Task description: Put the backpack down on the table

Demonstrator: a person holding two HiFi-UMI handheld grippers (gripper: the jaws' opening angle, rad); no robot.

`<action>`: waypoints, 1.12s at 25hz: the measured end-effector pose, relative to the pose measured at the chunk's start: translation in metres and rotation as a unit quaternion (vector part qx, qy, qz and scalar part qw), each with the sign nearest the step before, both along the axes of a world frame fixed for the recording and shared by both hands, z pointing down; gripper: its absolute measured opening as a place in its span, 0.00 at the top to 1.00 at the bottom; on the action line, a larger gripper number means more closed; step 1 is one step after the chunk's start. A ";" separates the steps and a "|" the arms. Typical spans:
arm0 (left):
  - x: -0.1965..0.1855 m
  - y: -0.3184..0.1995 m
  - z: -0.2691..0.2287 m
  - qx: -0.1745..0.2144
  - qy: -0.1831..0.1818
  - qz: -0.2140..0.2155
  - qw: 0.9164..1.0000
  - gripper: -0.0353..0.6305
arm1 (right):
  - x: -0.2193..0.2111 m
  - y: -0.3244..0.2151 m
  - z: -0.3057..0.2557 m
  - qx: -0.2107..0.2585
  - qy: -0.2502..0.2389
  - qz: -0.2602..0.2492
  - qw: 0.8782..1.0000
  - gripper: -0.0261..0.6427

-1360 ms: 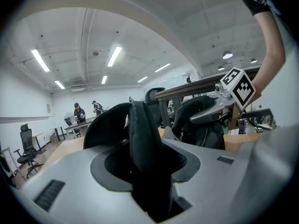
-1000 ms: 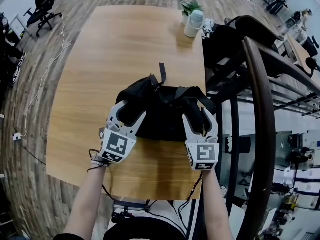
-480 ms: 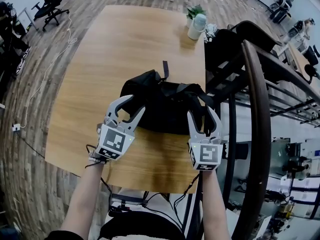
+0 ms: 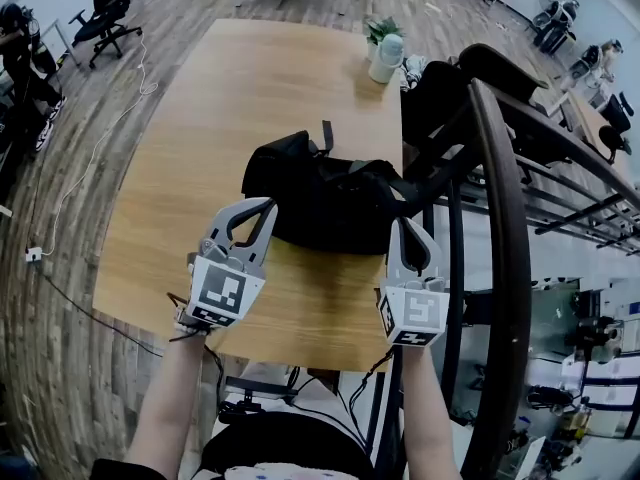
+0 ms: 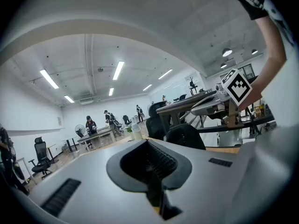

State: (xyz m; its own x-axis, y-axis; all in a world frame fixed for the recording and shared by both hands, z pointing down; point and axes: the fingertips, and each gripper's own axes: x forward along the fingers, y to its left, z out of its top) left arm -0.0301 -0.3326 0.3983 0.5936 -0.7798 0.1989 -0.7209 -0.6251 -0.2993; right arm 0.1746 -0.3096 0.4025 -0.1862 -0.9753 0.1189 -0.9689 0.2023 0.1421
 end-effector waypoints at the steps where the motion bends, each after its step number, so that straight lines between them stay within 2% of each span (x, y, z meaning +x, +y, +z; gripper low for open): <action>1: 0.000 0.006 -0.004 0.002 0.001 0.000 1.000 0.94 | 0.001 0.007 -0.003 0.002 -0.003 0.001 1.000 0.92; 5: -0.002 0.031 -0.021 0.013 0.005 -0.006 1.000 0.94 | 0.003 0.033 -0.018 0.015 -0.007 0.001 1.000 0.93; 9: -0.001 0.056 -0.035 0.024 -0.012 -0.004 1.000 0.94 | 0.002 0.061 -0.030 0.022 -0.006 -0.005 1.000 0.93; 16: -0.004 0.099 -0.063 0.057 -0.019 0.000 0.998 0.94 | -0.004 0.105 -0.058 0.043 -0.007 -0.018 0.999 0.93; 21: -0.004 0.122 -0.077 0.072 -0.013 0.000 0.997 0.94 | -0.006 0.125 -0.068 0.057 0.012 -0.016 0.998 0.93; 24: -0.002 0.133 -0.079 0.070 -0.010 -0.001 0.998 0.94 | -0.014 0.137 -0.076 0.068 0.042 -0.024 0.997 0.93; 28: -0.003 0.149 -0.084 0.074 -0.023 0.010 0.997 0.94 | -0.026 0.149 -0.093 0.088 0.043 -0.029 0.995 0.93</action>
State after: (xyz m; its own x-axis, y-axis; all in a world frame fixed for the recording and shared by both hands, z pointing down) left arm -0.0326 -0.1833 0.3141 0.6027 -0.7904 0.1094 -0.6919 -0.5860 -0.4217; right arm 0.1491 -0.1608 0.3093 -0.2384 -0.9706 -0.0342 -0.9391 0.2214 0.2627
